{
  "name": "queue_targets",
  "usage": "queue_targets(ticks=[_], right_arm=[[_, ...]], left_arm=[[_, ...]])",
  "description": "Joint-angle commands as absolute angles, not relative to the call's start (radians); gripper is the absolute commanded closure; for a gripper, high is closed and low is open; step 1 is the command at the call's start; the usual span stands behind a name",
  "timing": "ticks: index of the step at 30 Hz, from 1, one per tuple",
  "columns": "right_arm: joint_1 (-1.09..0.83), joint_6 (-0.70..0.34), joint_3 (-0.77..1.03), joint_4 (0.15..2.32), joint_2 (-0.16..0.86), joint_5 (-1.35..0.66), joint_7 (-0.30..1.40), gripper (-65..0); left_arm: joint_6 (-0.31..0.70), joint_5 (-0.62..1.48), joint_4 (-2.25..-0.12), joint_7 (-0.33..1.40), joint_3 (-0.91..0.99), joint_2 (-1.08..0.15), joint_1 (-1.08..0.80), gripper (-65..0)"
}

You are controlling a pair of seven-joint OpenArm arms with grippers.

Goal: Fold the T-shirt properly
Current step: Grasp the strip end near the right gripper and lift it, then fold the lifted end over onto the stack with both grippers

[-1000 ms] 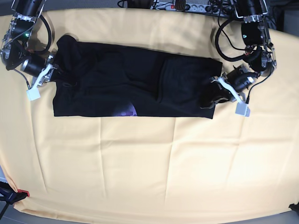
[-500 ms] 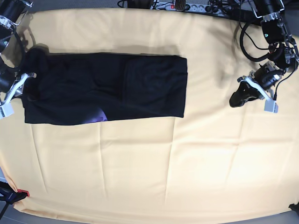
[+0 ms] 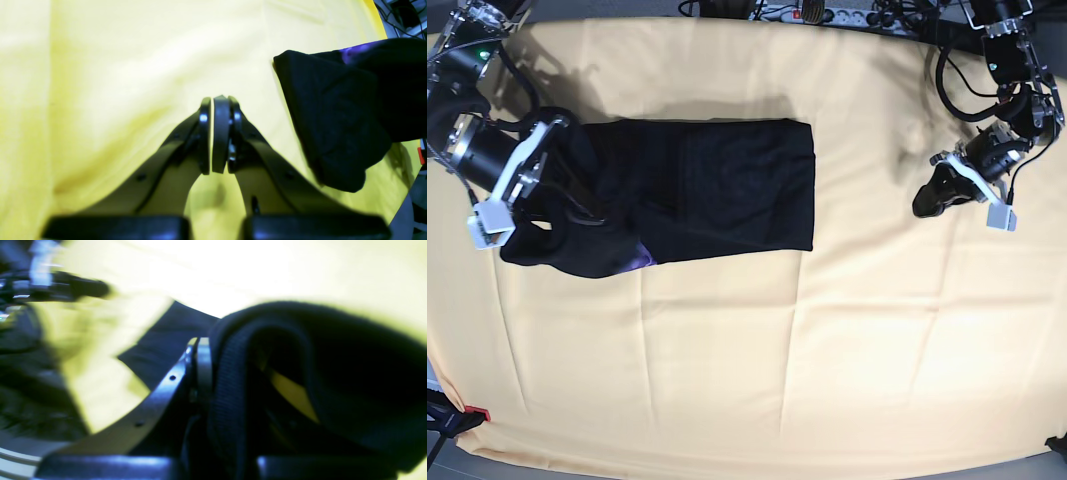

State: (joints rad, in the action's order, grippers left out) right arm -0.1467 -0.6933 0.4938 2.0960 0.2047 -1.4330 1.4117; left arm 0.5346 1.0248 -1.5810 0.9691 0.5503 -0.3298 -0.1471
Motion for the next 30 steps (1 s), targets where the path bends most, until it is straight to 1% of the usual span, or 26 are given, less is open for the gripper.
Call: queue_targets(ticks=[1,4,5,9,11,14,20,21,22,24,25,26,29,30], right_arm=[[-0.134,-0.698,0.462,2.11,0.191,-1.466,1.388,0.0],[-0.134,-0.698,0.35,2.109,0.124,-1.447,1.364,0.0],[-0.133,-0.698,0.315,2.109,0.105,-1.412,1.338,0.0],[-0.133,-0.698,0.189,2.107,0.057,-1.132,1.163,0.0],[-0.133,-0.698,0.122,2.103,0.045,-1.006,1.076,0.0],[-0.132,-0.698,0.016,2.085,0.044,-0.889,0.976,0.0],[-0.088,-0.698,-0.161,2.007,0.044,-0.743,0.902,-0.7],[-0.075,-0.698,-0.183,1.993,0.044,-0.742,0.89,-6.4],[-0.061,-0.698,-0.206,1.982,0.044,-0.742,0.876,-15.7],[-0.026,-0.698,-0.251,1.977,0.044,-0.742,0.867,-37.4],[-0.006,-0.698,-0.273,1.977,0.043,-0.743,0.863,-44.4],[0.015,-0.698,-0.294,1.977,0.039,-0.743,0.862,-47.4],[0.078,-0.698,-0.337,1.977,0.013,-0.73,0.859,-47.8],[0.102,-0.698,-0.341,1.977,0.008,-0.725,0.86,-47.8]], left_arm=[[0.542,1.053,-1.596,0.95,0.557,-0.346,-0.136,-3.3],[0.542,1.054,-1.596,0.95,0.557,-0.346,-0.136,-3.3],[0.542,1.053,-1.596,0.95,0.557,-0.346,-0.136,-3.3],[0.542,1.053,-1.596,0.951,0.557,-0.346,-0.136,-3.3],[0.542,1.053,-1.596,0.951,0.557,-0.346,-0.136,-3.3],[0.542,1.058,-1.596,0.951,0.557,-0.346,-0.136,-3.3],[0.542,1.068,-1.596,0.958,0.557,-0.346,-0.136,-3.3],[0.542,1.074,-1.596,0.969,0.557,-0.347,-0.135,-3.3],[0.551,1.095,-1.596,0.979,0.557,-0.347,-0.136,-3.3],[0.582,1.148,-1.596,1.005,0.557,-0.347,-0.135,-4.4],[0.601,1.174,-1.596,1.017,0.557,-0.347,-0.135,-6.4],[0.616,1.203,-1.596,1.033,0.557,-0.349,-0.135,-9.6],[0.649,1.327,-1.596,1.126,0.557,-0.356,-0.135,-21.2],[0.666,1.384,-1.596,1.167,0.557,-0.36,-0.135,-23.8]])
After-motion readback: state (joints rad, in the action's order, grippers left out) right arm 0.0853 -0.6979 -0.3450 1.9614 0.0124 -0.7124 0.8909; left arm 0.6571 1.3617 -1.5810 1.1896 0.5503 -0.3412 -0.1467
